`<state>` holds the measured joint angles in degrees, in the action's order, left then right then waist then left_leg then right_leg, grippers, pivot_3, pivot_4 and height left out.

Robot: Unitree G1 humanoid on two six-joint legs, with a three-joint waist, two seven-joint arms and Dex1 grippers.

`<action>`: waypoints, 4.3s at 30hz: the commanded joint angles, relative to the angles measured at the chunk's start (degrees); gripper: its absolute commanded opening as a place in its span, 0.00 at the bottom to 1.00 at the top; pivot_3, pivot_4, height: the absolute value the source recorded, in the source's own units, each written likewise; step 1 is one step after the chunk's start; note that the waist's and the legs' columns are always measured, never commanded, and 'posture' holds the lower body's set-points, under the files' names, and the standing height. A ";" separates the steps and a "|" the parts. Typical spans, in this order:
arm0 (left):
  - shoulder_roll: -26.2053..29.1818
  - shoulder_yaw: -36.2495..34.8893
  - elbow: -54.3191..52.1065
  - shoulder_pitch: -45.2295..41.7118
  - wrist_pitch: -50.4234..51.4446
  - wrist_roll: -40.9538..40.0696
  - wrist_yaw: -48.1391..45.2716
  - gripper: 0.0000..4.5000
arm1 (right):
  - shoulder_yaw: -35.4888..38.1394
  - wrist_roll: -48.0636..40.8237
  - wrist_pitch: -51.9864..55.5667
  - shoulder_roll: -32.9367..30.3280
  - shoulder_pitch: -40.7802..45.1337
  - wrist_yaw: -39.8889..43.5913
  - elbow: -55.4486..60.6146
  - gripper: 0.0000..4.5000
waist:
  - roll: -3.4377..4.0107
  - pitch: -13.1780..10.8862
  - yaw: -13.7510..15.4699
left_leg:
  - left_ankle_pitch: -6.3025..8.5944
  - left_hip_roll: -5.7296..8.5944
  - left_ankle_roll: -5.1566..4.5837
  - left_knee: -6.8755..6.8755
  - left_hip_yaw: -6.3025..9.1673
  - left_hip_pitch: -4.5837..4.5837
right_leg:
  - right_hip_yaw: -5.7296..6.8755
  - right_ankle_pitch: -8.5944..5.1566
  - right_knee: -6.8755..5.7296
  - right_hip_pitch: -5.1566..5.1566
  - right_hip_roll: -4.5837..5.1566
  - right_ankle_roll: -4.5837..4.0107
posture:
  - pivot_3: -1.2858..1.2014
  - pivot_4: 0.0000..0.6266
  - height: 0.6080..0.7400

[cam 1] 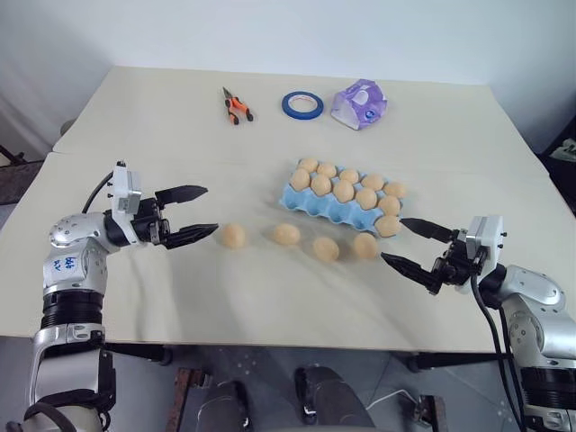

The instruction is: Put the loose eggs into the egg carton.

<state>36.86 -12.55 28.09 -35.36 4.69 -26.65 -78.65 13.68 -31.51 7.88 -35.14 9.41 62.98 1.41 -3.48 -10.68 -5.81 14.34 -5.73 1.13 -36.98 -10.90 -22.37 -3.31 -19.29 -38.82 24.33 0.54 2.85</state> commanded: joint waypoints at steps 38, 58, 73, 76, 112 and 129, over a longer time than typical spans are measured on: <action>-5.47 4.09 12.07 -8.42 -10.24 -5.62 -13.85 1.00 | 5.26 4.27 9.56 9.97 -23.31 -31.99 29.90 1.00 | 0.08 -0.03 1.00 | 0.08 -0.01 -0.04 0.11 0.15 -0.06 | 0.12 0.05 0.49 -0.15 -0.01 0.02 | 0.52 0.24 1.00; -5.24 17.38 12.48 -9.47 -15.94 -12.18 -13.85 1.00 | -9.72 20.10 14.20 16.28 -9.91 -46.56 18.54 1.00 | 0.10 -0.03 1.24 | 0.20 -0.02 -0.14 0.02 0.13 -0.66 | 0.14 0.05 0.75 0.22 -0.04 0.08 | 0.52 0.24 1.00; -8.91 13.88 11.31 -5.33 -15.58 -12.24 -13.85 1.00 | -8.40 20.13 12.20 18.88 -5.70 -48.02 10.46 1.00 | 0.15 0.00 1.05 | 0.11 0.04 -0.18 -0.20 0.17 -0.69 | 0.14 0.09 0.47 0.24 -0.03 0.18 | 0.52 0.24 1.00; -9.19 13.46 11.10 -5.25 -15.43 -11.91 -13.85 1.00 | -8.17 19.80 11.36 19.20 -5.49 -47.52 10.03 0.87 | 0.15 0.01 1.01 | 0.10 0.06 -0.19 -0.21 0.18 -0.69 | 0.13 0.11 0.47 0.23 -0.01 0.21 | 0.52 0.24 1.00; -10.16 9.46 10.21 -5.44 -14.61 -9.13 -13.24 1.00 | -10.90 22.22 23.01 12.59 14.96 -44.67 6.32 0.52 | 0.23 -0.03 0.84 | 0.04 0.00 -0.14 -0.15 0.13 -0.81 | 0.13 0.07 0.51 0.37 -0.08 0.22 | 0.52 0.24 1.00; -10.31 8.69 10.74 -5.95 -14.58 -8.54 -13.54 1.00 | -4.78 13.04 25.32 8.71 8.38 -35.42 23.18 0.99 | 0.23 -0.04 1.09 | 0.01 0.01 -0.12 -0.15 0.16 -0.79 | 0.13 0.07 0.43 0.37 -0.07 0.22 | 0.52 0.24 1.00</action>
<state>26.33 -2.53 40.50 -40.90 -9.84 -35.35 -86.06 5.47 -14.69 33.83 -25.27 19.55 25.15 19.27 -3.25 -10.72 -4.72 14.36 -5.72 1.01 -37.13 -10.73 -23.17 -3.17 -19.22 -38.38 24.70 0.47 3.06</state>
